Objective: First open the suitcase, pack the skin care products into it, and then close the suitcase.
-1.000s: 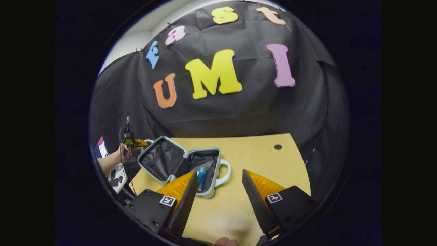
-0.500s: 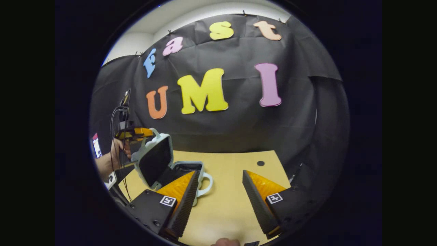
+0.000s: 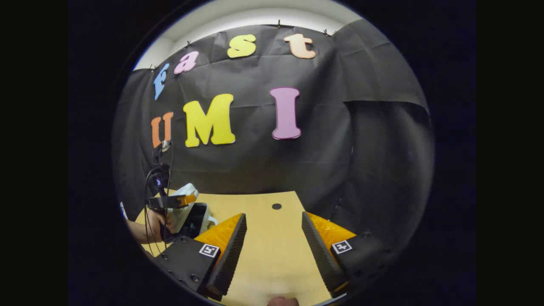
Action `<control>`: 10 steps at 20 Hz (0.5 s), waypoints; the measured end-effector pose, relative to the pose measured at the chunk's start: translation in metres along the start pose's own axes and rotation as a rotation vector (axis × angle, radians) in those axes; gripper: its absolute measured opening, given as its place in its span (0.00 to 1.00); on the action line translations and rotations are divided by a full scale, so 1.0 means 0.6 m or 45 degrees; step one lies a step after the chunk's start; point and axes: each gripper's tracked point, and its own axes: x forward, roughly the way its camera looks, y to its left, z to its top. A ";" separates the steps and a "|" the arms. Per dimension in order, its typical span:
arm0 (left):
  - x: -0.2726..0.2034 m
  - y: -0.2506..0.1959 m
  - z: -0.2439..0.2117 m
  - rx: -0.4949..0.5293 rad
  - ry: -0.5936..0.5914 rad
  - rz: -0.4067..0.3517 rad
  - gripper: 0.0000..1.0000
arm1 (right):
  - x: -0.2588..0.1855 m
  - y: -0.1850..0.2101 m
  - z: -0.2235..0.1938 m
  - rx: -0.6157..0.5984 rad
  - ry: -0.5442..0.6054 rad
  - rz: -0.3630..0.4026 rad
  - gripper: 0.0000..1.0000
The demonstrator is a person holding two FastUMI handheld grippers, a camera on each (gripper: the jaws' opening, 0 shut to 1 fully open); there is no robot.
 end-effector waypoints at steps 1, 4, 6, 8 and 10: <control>0.015 -0.001 -0.021 0.013 0.026 0.003 0.10 | -0.002 -0.014 -0.003 -0.005 0.010 -0.021 0.77; 0.042 -0.014 -0.068 0.070 0.093 0.028 0.10 | -0.001 -0.044 -0.012 -0.014 0.040 -0.065 0.77; 0.056 -0.018 -0.092 0.095 0.128 0.048 0.10 | 0.002 -0.051 -0.019 -0.005 0.060 -0.078 0.77; 0.071 -0.019 -0.108 0.135 0.149 0.070 0.10 | 0.007 -0.057 -0.022 0.000 0.069 -0.086 0.78; 0.081 -0.019 -0.119 0.178 0.161 0.109 0.10 | 0.008 -0.059 -0.025 -0.009 0.075 -0.083 0.77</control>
